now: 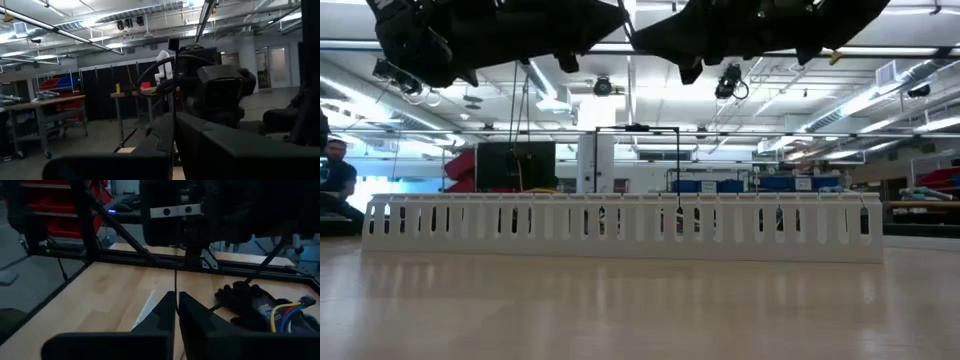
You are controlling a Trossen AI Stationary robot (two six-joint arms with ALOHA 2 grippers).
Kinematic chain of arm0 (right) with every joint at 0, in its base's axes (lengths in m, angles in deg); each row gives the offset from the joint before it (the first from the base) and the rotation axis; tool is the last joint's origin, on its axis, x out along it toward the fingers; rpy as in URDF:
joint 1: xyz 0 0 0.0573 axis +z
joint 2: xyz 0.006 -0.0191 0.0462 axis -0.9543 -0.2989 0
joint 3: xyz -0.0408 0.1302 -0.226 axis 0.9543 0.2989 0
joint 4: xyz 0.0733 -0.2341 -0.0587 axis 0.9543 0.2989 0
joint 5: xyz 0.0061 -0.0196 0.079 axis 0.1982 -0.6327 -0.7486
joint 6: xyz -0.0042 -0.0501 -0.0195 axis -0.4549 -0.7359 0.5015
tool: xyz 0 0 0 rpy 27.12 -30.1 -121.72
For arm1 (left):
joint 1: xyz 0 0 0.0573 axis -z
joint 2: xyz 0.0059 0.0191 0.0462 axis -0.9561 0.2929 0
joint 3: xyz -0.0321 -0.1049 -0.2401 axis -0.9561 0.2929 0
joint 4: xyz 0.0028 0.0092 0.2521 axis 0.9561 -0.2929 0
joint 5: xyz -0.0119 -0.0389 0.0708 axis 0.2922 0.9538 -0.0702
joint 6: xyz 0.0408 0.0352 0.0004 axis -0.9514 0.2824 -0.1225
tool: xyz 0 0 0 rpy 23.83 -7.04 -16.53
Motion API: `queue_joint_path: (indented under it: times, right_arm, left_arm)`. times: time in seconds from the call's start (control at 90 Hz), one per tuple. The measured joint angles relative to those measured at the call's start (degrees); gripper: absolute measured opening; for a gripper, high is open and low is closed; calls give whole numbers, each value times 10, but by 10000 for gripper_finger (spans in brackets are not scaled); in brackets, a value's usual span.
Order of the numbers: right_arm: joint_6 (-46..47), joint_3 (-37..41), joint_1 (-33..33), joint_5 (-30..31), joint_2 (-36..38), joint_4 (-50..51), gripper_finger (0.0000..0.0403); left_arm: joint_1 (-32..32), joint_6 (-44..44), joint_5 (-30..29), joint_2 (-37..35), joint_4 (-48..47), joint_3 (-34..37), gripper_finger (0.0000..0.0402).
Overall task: Ziptie cables
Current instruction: Wrap the cable wires with the black zip tie
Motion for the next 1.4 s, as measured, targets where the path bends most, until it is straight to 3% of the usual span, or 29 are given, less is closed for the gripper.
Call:
queue_joint_path:
  times: [0.311,0.567,0.689,0.844,0.944,1.167,1.4]
  right_arm:
    - [0,0,-7,35,-1,-14,82]
    - [-5,-5,-5,32,-80,-127,97]
    - [4,-5,-7,32,-103,-161,80]
    - [-3,-5,-7,44,-102,-164,11]
    - [-22,-5,-8,34,-93,-163,14]
    - [-154,-5,-1,-44,-50,-92,30]
    - [-341,-5,7,-19,-3,-19,49]
  left_arm:
    - [18,1,-88,1,0,0,0]
    - [34,9,-128,1,-7,0,0]
    - [38,-14,-130,1,-27,0,0]
    - [40,-31,-134,1,-35,0,0]
    - [40,-32,-138,1,-35,0,0]
    - [39,3,-189,-23,-45,0,0]
    - [39,121,-188,-123,-147,0,0]
